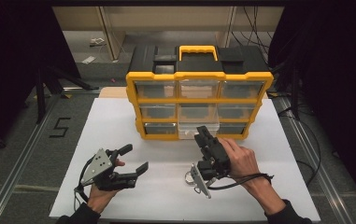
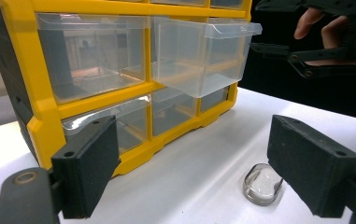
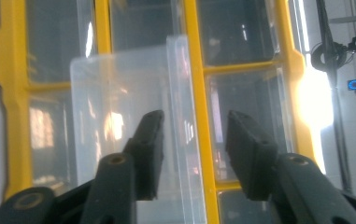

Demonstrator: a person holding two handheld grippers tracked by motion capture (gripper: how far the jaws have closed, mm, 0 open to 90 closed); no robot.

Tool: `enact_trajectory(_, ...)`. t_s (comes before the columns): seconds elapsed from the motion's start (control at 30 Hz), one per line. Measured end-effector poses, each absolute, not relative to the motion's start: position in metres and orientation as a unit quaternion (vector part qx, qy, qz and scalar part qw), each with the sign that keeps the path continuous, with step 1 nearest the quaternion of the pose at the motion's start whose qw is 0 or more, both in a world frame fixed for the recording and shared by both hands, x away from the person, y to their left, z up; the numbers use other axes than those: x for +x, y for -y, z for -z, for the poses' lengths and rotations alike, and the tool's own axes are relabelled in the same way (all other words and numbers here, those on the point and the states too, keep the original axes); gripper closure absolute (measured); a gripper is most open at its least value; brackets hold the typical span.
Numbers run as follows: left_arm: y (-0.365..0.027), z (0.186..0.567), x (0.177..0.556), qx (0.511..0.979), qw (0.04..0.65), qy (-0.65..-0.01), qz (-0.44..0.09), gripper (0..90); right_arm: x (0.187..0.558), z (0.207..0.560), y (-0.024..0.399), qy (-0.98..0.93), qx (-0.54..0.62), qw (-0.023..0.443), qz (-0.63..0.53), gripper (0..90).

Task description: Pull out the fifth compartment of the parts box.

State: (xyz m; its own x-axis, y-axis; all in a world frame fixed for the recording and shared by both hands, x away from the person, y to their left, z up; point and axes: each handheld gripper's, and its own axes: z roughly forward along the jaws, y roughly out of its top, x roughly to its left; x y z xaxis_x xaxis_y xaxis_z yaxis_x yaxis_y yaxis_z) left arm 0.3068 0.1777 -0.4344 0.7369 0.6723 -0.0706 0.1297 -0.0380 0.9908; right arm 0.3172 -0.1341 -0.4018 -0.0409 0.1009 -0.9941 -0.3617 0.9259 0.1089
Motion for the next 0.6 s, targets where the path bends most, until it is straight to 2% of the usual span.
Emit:
enact_trajectory(0.23,-0.177,0.434,0.306,0.688,0.63,-0.288,-0.216,16.6,0.305,0.39,0.131,-0.739,-0.065,0.63,-0.23,43.4)
enact_trajectory(0.6,-0.177,0.434,0.306,0.688,0.63,-0.287,-0.217,16.5,0.298,0.378,0.128,-0.78,-0.018,0.535,-0.324,35.0)
